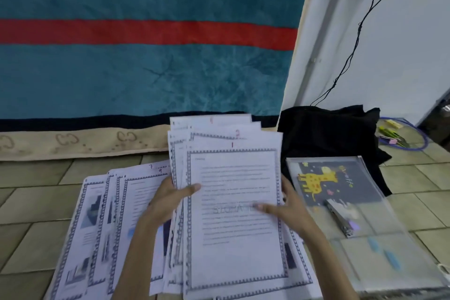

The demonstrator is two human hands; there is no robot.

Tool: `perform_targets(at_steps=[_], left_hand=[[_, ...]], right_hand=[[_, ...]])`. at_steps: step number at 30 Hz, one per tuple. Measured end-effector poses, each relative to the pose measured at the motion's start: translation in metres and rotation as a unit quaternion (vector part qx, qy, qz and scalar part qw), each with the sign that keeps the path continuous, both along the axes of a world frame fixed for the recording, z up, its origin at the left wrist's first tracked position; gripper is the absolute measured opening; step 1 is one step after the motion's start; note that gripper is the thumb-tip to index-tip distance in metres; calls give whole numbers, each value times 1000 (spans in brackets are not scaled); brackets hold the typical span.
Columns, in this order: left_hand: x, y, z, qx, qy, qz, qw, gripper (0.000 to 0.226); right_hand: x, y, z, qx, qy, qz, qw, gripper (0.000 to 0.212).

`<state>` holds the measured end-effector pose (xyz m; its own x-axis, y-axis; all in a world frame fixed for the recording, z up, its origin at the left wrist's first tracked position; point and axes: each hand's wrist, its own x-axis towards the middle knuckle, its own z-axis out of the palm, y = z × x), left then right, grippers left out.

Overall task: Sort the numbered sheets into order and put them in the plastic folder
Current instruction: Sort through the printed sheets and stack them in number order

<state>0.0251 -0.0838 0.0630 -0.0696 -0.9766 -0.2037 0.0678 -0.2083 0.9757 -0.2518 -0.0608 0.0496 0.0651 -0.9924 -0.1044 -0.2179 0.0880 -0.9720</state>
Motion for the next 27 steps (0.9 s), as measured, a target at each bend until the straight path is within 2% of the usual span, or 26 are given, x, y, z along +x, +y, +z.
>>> perform_targets(at_steps=[1,4,5,6,7,11,15,18,23,25,27], left_hand=[[4,1,12,-16,13,-6,1000,36],[6,5,42,-78,25,34,996,52],[4,7,52,-114,10,70,991,41],[0,11,63,-154,-7,104,982,30],[-2,15,74,-191,-26,137,972,27],[5,27,101,-277,-43,231,932,27],[25,34,73,-250,-85,188,946,57],[33,35,47,-221,-90,184,953,38],[24,33,41,-212,-117,161,957,25],[19,33,45,-210,-85,185,956,17],[17,31,50,-203,-46,213,955,19]], right_hand=[[2,-6,10,1,-31,0,1000,66],[19,-13,43,-39,-91,15,995,34],[29,-13,60,-73,-95,8,993,29],[37,-13,74,-111,-92,-7,989,29],[46,-12,87,-147,-92,-21,985,33],[67,-7,114,-236,-78,-39,968,33],[68,-3,89,-205,-29,11,978,31],[64,-3,68,-170,-35,20,985,34],[72,-4,61,-160,-100,7,982,33],[75,-5,65,-172,-121,-3,978,32],[76,-7,69,-189,-136,-15,972,30]])
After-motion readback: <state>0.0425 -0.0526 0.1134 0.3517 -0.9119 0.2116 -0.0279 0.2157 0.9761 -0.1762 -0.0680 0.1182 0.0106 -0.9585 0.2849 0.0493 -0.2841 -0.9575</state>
